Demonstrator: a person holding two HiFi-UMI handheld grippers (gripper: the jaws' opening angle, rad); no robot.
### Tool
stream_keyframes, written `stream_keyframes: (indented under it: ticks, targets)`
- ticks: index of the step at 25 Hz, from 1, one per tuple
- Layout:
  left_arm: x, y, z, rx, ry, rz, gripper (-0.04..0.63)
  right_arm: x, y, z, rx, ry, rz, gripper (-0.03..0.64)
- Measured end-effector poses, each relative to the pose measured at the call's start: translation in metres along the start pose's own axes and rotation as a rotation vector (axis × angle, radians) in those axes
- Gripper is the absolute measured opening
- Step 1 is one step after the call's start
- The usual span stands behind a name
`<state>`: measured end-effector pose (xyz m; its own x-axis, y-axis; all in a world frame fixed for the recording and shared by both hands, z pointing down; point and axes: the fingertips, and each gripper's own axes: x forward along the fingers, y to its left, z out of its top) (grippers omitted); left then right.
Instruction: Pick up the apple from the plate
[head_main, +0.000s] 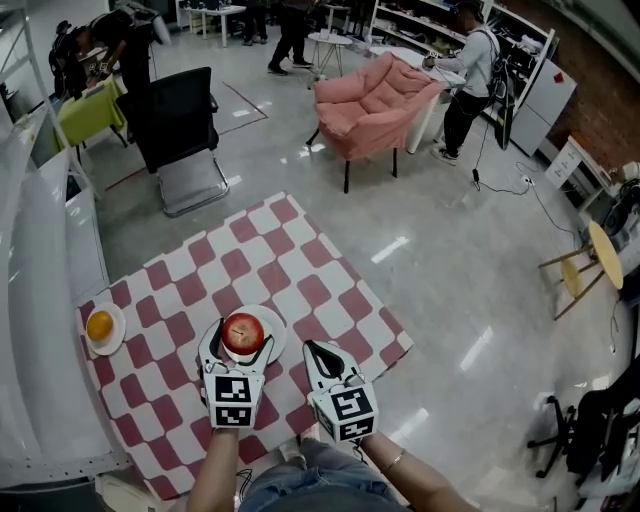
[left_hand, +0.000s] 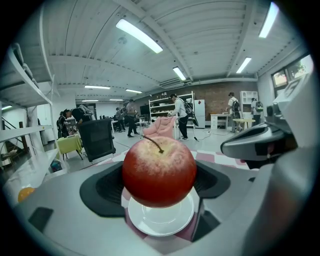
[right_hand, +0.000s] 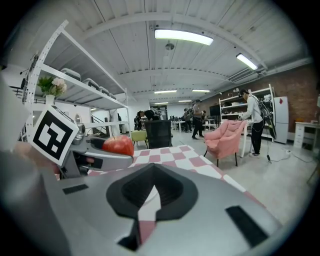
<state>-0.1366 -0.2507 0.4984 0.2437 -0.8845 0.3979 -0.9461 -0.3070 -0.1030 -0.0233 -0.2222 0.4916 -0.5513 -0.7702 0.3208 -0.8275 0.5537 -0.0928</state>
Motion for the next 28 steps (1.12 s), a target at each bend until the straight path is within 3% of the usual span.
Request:
stream_keyframes:
  ticks: [28]
  targets:
    - [-0.075, -0.023, 0.031, 0.016, -0.089, 0.015, 0.402, -0.041, 0.028, 0.027, -0.066, -0.086, 0.018, 0.009]
